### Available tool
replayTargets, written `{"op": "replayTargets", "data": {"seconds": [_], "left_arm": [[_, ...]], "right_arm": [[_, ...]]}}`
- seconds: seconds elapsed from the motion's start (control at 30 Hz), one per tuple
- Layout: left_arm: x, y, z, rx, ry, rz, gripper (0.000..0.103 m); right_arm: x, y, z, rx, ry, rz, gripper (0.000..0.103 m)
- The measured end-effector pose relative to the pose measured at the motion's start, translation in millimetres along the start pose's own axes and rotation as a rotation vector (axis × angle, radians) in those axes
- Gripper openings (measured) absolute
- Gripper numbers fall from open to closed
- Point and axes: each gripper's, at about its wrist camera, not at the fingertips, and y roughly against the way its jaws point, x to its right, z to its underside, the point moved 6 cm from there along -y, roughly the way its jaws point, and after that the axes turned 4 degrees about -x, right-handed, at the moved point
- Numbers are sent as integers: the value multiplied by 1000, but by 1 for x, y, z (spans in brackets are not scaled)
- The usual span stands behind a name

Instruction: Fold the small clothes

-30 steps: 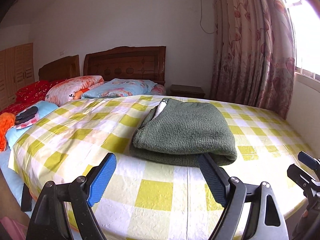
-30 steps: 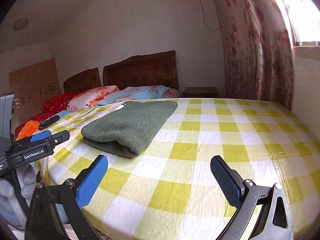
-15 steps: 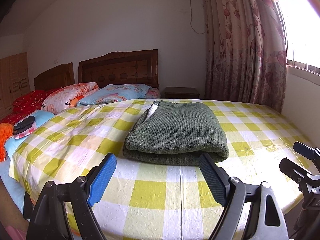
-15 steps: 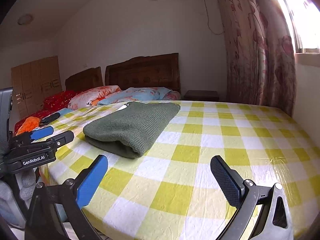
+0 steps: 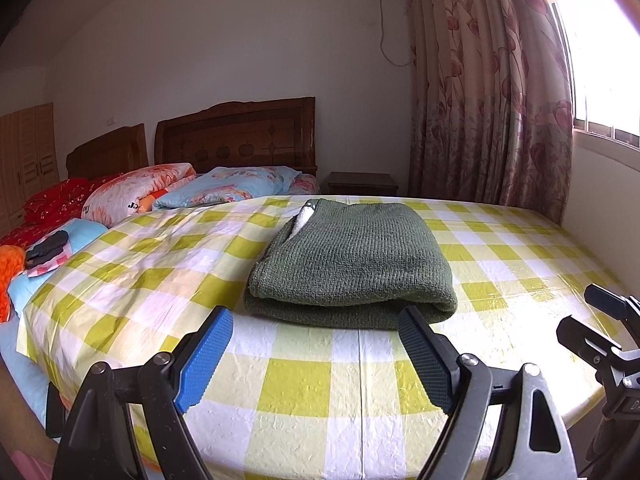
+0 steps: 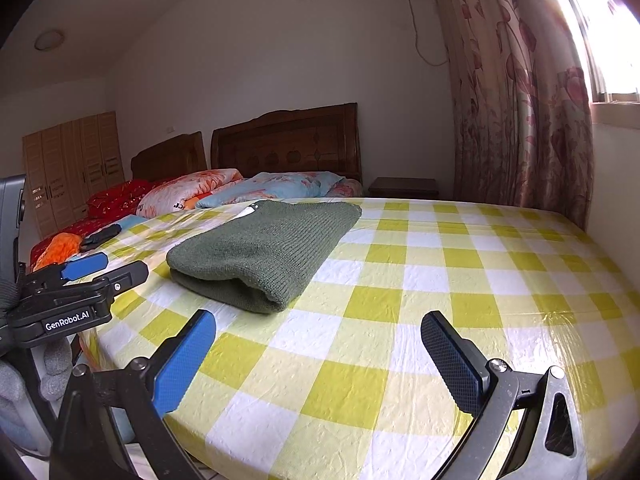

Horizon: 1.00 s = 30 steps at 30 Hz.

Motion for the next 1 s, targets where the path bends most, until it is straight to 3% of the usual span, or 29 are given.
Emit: {"op": "replayTargets", "data": {"seconds": [1.0], "left_arm": [[-4,2,0,21,10,-16,86]], "right_arm": [[-1,-2,2,-8,-5,-5,103]]}}
